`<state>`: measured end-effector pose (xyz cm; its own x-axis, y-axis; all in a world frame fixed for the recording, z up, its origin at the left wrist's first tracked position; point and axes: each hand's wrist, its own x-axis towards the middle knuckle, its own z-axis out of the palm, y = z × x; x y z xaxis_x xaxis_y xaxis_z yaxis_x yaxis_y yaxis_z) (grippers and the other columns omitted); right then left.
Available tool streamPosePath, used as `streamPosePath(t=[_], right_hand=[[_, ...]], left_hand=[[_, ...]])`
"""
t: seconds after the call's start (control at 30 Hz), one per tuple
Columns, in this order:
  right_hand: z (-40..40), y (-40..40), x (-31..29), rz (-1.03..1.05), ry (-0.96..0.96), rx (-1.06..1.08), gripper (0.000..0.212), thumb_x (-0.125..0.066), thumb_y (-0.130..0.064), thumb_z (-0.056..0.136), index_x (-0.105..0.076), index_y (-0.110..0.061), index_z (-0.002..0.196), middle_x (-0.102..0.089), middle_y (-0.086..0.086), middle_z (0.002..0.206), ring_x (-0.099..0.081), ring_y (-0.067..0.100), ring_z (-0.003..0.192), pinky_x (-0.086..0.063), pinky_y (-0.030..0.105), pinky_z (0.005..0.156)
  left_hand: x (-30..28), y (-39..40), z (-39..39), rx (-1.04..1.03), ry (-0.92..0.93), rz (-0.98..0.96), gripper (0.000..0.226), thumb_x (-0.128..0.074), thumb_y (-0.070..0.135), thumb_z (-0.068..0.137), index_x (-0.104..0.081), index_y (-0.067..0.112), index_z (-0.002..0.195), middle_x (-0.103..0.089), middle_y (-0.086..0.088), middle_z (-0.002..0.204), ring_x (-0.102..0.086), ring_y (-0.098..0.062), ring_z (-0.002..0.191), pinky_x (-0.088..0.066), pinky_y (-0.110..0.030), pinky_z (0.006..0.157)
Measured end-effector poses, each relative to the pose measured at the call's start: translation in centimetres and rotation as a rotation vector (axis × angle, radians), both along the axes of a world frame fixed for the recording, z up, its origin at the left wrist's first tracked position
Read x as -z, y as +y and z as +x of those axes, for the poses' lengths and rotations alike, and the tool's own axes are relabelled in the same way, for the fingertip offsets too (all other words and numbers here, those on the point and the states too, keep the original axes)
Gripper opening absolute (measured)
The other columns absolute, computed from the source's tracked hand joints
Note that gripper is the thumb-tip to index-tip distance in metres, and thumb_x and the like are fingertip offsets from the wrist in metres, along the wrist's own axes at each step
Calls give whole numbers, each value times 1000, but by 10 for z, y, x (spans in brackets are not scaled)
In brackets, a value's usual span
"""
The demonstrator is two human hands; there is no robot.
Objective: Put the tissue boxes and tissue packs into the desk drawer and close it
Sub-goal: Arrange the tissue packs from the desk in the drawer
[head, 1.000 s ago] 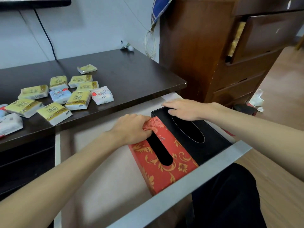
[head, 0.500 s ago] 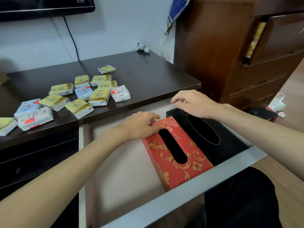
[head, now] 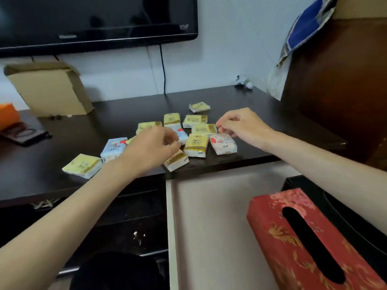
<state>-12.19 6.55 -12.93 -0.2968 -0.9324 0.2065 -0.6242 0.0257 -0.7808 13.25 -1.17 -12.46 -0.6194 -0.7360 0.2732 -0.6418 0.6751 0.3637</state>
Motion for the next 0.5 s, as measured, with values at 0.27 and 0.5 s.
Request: streamPosePath(t=[0.27,0.5], right_hand=[[43,-36,11,248,765,-119,85,-44,-84,75,-68,-20,126,-55,1,121,-38,24,117,-45,46,94],[39,-31,20,211,712,-168,86,-50,-91,65,-67,-25,118,-53,-7,106,-35,18,103,-42,40,82]], left_hand=[[27,-12,14,19,-108,81,72,-63,68,75,-58,19,128,-68,1,115,-61,-20,103,-50,-43,86],[37,-13,13,44,-123,9,79,-69,61,76,-49,21,142,-62,-1,127,-57,-18,110,-47,-33,85]])
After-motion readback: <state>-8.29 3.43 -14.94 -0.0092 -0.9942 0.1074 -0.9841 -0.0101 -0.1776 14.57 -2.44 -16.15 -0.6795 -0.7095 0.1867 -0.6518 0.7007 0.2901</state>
